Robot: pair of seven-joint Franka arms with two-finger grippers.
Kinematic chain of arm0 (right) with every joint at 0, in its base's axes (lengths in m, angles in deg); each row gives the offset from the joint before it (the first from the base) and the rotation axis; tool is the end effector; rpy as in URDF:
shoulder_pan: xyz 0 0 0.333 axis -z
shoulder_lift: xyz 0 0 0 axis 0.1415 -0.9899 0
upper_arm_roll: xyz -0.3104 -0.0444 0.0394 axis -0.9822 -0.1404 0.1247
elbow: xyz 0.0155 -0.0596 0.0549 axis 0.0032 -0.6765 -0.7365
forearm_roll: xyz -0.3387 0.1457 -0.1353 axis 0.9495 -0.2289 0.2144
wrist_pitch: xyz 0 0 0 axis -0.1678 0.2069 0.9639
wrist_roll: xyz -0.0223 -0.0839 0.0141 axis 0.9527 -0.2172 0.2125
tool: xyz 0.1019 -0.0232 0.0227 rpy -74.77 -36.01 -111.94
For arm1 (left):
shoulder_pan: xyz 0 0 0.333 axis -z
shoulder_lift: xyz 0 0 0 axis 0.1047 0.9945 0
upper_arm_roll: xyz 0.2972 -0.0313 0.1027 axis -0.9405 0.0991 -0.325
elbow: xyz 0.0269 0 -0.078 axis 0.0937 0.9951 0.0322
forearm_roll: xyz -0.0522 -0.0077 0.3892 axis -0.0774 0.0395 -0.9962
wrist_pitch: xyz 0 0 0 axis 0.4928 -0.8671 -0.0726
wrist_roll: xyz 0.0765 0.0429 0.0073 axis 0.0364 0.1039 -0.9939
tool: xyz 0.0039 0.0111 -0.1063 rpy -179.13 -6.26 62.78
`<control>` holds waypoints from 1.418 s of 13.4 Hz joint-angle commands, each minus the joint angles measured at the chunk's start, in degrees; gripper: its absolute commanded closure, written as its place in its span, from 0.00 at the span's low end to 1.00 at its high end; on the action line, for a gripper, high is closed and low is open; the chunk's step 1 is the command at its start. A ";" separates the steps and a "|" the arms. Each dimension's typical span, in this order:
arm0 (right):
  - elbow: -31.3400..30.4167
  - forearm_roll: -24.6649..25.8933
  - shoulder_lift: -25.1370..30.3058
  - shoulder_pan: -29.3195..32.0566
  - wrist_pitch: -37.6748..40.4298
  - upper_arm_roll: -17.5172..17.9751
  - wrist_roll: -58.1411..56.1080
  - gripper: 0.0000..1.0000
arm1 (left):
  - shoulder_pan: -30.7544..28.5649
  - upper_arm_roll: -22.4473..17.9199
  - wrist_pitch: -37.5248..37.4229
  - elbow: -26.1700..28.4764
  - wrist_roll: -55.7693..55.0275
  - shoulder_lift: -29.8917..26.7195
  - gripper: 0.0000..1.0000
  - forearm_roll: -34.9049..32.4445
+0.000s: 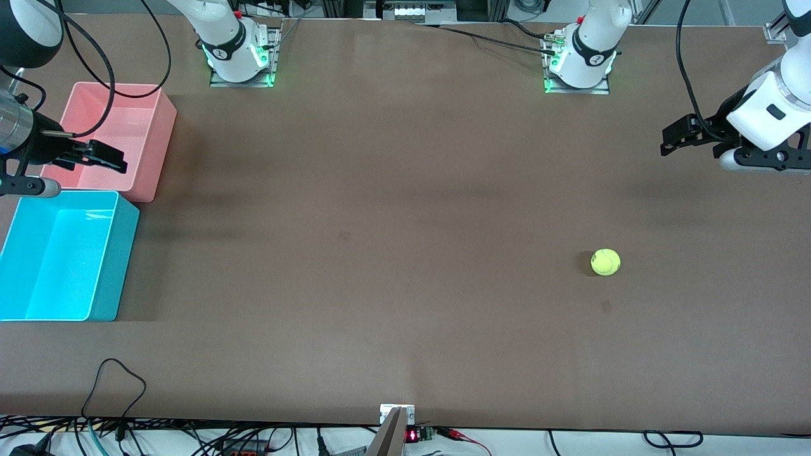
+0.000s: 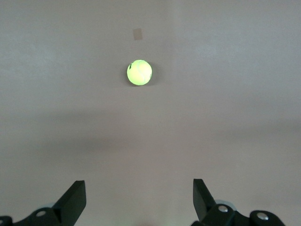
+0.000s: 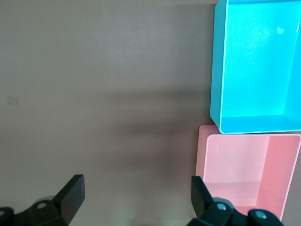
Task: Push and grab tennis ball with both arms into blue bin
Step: 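Lower the left gripper down beside the yellow tennis ball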
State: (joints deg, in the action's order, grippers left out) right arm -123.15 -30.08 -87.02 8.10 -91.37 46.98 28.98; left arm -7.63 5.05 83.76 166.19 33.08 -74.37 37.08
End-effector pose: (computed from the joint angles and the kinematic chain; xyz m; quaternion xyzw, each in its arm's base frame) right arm 0.5701 -0.0118 0.5514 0.9975 -0.0195 -0.0659 0.0155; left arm 0.5325 -0.0183 0.5775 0.9988 -0.0088 -0.0457 0.0157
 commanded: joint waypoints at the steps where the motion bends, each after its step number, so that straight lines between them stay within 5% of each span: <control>1: -0.25 0.17 0.41 0.57 0.49 0.42 0.22 0.00 | -0.23 -0.03 0.15 1.36 -0.40 -1.58 0.00 -0.83; 6: -0.17 0.17 0.41 0.39 -0.65 0.50 0.22 0.00 | -0.84 -0.38 1.64 1.02 -0.31 2.35 0.00 -0.92; 7: -0.08 0.17 0.32 0.30 -0.83 0.50 0.22 0.00 | -1.98 -0.38 3.47 1.10 -0.22 4.20 0.09 -1.01; 8: -0.16 0.17 0.32 0.30 -1.09 0.50 0.22 0.00 | -2.25 -0.38 4.18 1.02 0.04 6.22 0.35 -1.18; 12: -0.17 0.17 0.14 0.48 -1.35 0.50 0.22 0.00 | -4.62 -0.38 8.40 0.58 6.96 14.22 1.00 -2.50; 19: -0.25 0.17 0.05 0.57 -1.44 0.50 0.22 0.00 | -7.78 -0.38 17.19 -3.28 52.18 29.68 1.00 -2.94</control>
State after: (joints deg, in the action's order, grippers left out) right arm -123.16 -30.08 -87.13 8.10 -92.39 47.04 28.98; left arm -14.17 4.28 100.87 167.50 73.30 -49.98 35.22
